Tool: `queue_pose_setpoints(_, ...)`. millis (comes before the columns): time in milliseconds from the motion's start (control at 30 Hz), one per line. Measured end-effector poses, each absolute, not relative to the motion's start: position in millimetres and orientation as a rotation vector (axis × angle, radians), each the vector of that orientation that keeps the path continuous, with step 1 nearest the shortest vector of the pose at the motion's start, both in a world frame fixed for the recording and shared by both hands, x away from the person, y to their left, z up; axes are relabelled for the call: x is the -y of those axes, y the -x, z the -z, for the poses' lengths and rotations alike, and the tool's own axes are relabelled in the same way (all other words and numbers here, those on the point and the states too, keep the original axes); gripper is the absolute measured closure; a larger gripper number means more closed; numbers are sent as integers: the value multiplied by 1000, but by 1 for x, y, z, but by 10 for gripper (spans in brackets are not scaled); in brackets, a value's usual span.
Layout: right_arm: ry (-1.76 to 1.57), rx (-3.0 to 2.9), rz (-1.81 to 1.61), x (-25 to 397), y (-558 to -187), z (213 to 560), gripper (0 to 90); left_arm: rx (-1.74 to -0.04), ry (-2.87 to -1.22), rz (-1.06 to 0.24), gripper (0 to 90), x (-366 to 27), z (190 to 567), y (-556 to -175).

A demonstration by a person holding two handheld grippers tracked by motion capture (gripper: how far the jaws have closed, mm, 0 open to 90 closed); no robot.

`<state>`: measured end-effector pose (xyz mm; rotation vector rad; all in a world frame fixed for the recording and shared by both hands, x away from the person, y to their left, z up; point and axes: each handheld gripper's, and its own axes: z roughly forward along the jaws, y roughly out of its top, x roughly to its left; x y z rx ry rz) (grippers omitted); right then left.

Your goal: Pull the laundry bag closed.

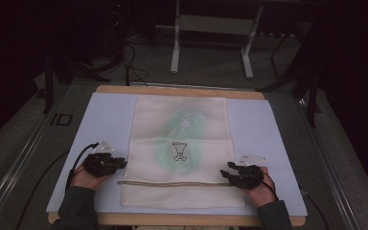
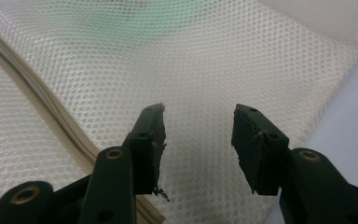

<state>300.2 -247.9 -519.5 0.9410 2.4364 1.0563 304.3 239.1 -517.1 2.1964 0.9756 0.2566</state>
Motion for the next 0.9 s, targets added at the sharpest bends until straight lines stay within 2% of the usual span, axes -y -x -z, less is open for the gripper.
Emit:
queue_pose_setpoints(67,-939,-2438,-1057,247,-300,519,536,-966,-2195,-254,867,-239,517,-304)
queue_pose_setpoints(133,-933,-2445,-1055,245,-299,520,537,-948,-2205,-240,895,-238,517,-304)
queue_pose_setpoints(900,-872,-2504,-1060,231,-295,520,535,-899,-2234,-160,897,-233,527,-307)
